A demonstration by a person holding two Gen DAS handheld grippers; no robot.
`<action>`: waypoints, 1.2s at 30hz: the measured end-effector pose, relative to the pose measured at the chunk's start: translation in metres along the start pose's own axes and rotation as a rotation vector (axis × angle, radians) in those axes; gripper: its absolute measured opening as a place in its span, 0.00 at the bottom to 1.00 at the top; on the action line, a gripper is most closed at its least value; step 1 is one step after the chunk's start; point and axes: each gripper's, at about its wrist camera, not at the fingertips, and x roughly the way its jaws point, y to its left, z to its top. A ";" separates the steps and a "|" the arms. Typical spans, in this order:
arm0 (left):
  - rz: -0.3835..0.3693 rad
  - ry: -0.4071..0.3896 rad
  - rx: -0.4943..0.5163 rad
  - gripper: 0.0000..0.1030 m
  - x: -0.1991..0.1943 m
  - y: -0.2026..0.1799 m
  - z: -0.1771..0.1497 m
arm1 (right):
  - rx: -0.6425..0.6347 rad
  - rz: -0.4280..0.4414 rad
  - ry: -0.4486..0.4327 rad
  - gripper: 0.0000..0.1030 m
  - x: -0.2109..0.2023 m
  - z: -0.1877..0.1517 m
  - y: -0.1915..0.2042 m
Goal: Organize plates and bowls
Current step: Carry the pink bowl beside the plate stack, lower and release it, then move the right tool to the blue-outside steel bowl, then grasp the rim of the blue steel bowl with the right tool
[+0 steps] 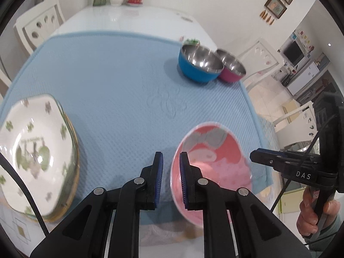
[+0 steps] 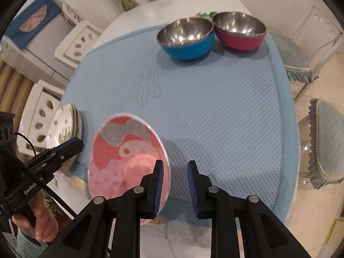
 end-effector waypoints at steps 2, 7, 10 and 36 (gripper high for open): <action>-0.005 -0.036 0.020 0.12 -0.009 -0.005 0.014 | 0.013 0.013 -0.026 0.21 -0.010 0.009 -0.005; -0.017 -0.112 0.090 0.13 -0.023 -0.021 0.053 | 0.064 0.060 -0.106 0.22 -0.031 0.038 -0.007; -0.030 -0.124 0.116 0.22 -0.023 -0.030 0.081 | 0.136 0.093 -0.121 0.41 -0.037 0.060 -0.015; -0.078 0.135 0.127 0.58 0.194 -0.020 0.219 | 0.331 0.116 -0.039 0.47 0.094 0.187 -0.077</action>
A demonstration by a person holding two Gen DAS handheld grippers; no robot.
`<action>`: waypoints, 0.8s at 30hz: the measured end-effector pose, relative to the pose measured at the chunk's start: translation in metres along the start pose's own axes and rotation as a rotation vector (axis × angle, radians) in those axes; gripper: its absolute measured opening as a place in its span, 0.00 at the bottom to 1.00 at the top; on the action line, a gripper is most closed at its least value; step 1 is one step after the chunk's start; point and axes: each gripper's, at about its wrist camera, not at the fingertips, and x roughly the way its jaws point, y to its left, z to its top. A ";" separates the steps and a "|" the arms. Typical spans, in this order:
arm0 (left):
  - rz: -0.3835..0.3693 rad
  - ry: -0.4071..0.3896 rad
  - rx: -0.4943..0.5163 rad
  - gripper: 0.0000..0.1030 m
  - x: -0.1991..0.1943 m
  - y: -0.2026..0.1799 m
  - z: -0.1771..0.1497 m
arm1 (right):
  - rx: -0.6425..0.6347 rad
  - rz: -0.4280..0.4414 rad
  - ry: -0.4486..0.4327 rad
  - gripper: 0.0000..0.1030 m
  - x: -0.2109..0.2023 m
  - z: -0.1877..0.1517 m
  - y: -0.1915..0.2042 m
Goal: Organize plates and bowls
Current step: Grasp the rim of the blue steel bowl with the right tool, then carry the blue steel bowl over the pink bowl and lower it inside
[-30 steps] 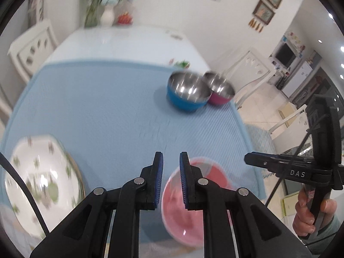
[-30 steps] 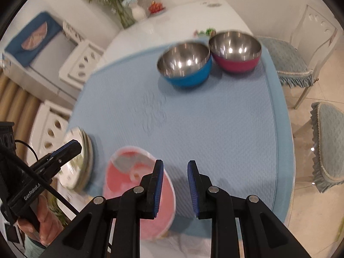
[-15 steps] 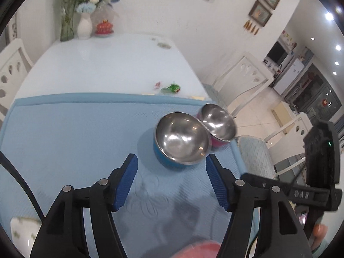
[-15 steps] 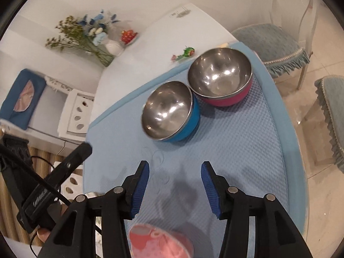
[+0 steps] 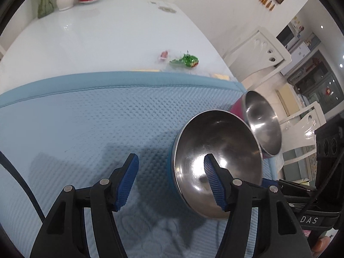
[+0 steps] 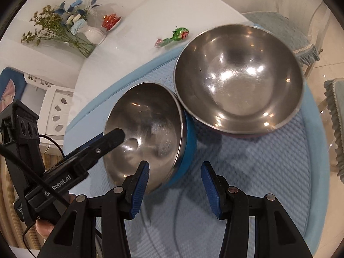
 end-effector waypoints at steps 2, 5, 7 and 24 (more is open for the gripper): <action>-0.003 0.009 0.001 0.58 0.007 0.000 0.002 | 0.000 -0.001 0.008 0.47 0.006 0.003 -0.002; -0.009 0.020 0.001 0.58 0.015 0.000 0.004 | 0.004 -0.001 0.020 0.47 0.014 0.006 -0.005; -0.010 0.028 0.003 0.58 0.020 -0.001 0.003 | 0.007 0.003 0.027 0.47 0.019 0.007 -0.006; -0.035 -0.031 0.081 0.21 -0.033 -0.026 -0.019 | -0.082 -0.043 0.007 0.26 -0.014 -0.020 0.026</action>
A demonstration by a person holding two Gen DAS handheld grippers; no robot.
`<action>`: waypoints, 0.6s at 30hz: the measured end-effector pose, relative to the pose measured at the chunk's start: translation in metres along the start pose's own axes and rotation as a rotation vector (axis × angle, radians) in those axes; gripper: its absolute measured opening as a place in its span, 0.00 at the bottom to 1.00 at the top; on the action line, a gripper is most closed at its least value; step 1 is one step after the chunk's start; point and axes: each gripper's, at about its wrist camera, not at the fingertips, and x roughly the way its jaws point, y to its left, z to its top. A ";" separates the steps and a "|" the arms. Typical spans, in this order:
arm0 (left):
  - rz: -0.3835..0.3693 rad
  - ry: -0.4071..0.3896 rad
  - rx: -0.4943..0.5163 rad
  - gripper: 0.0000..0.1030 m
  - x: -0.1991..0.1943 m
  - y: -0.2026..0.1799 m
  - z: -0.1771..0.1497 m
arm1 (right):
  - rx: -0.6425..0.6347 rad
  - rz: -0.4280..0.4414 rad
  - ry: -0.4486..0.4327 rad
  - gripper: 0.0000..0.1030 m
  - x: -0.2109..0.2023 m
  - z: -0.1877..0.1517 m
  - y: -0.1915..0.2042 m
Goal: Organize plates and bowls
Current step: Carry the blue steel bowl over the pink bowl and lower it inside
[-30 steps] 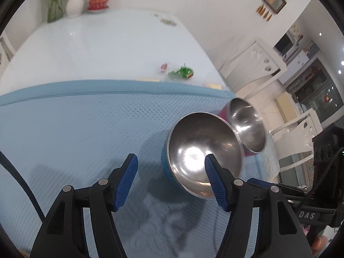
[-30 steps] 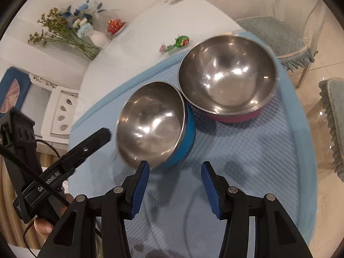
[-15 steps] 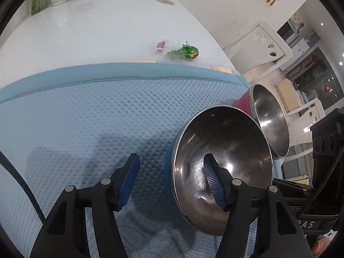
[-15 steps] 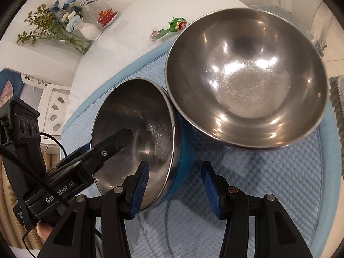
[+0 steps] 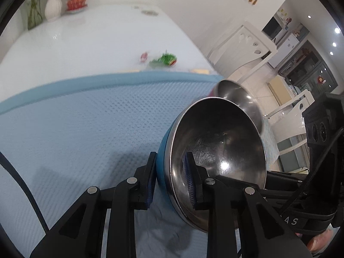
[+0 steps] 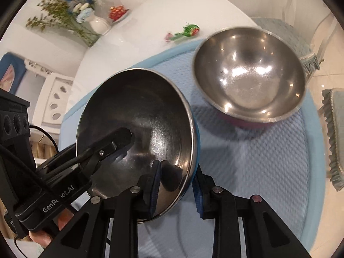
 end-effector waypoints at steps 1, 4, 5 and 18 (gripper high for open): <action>0.002 -0.017 0.003 0.21 -0.014 -0.004 -0.004 | -0.005 0.004 -0.006 0.26 -0.008 -0.005 0.004; 0.007 -0.050 0.006 0.21 -0.041 -0.013 -0.015 | -0.013 0.022 -0.025 0.26 -0.034 -0.025 0.016; 0.010 -0.065 0.009 0.21 -0.055 -0.018 -0.021 | -0.014 0.027 -0.030 0.26 -0.042 -0.031 0.018; 0.049 -0.135 0.044 0.21 -0.139 -0.074 -0.077 | -0.059 0.050 -0.109 0.26 -0.130 -0.110 0.046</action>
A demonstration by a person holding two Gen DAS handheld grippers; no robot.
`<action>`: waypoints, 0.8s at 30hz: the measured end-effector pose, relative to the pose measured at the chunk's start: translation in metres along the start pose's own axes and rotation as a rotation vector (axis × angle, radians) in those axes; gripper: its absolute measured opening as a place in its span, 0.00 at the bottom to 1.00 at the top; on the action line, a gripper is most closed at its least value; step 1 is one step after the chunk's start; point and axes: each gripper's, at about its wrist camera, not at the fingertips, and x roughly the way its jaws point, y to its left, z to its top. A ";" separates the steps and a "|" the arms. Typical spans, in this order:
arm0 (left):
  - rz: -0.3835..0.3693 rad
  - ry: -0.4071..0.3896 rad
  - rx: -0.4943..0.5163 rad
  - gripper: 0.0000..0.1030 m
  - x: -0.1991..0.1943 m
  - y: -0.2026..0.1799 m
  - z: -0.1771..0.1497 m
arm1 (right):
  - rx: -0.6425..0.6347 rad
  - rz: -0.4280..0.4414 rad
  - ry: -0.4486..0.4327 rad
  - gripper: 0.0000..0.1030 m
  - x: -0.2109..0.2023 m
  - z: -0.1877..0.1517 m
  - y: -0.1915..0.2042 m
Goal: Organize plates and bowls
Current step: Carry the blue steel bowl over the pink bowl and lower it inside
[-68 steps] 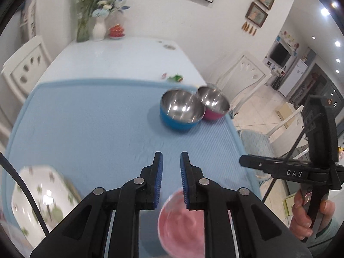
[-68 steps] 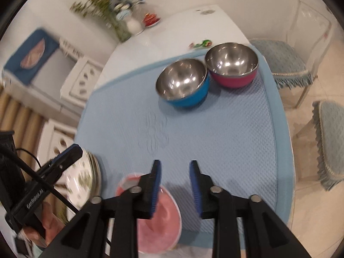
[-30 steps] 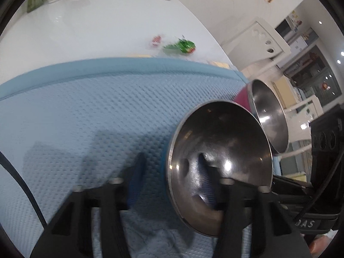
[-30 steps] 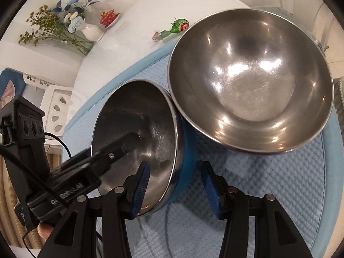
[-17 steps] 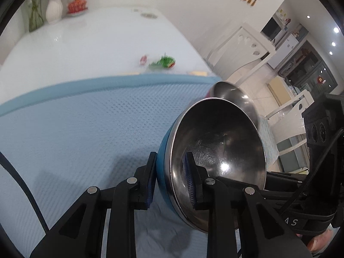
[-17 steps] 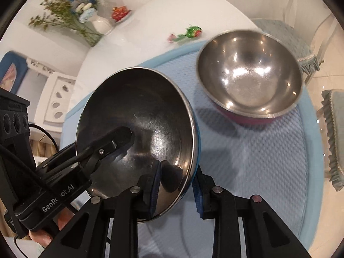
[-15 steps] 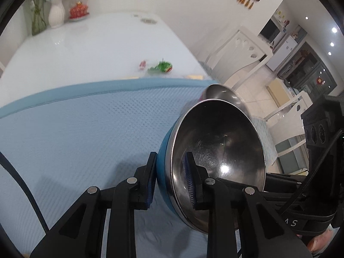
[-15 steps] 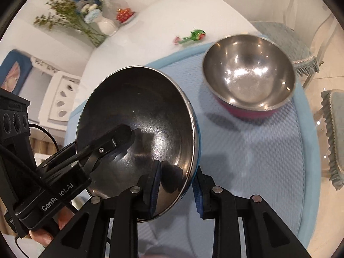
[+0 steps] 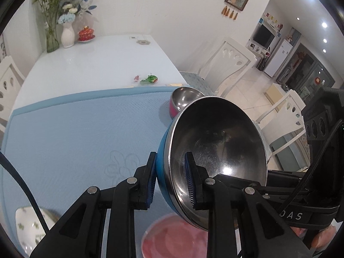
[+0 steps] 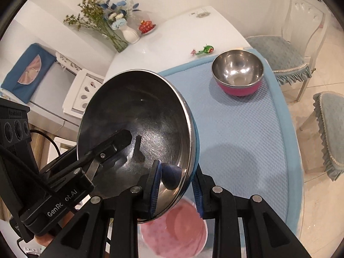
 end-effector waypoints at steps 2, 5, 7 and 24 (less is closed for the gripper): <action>0.007 0.001 0.003 0.21 -0.007 -0.007 -0.007 | -0.002 0.002 -0.014 0.26 -0.011 -0.010 0.002; 0.012 0.005 -0.012 0.21 -0.015 -0.016 -0.018 | -0.015 -0.009 -0.025 0.26 -0.024 -0.022 0.004; 0.017 0.006 -0.024 0.21 -0.021 -0.021 -0.025 | -0.029 -0.014 -0.042 0.26 -0.034 -0.027 0.005; 0.024 0.024 -0.082 0.21 -0.040 -0.024 -0.081 | -0.156 -0.048 -0.037 0.26 -0.044 -0.062 0.019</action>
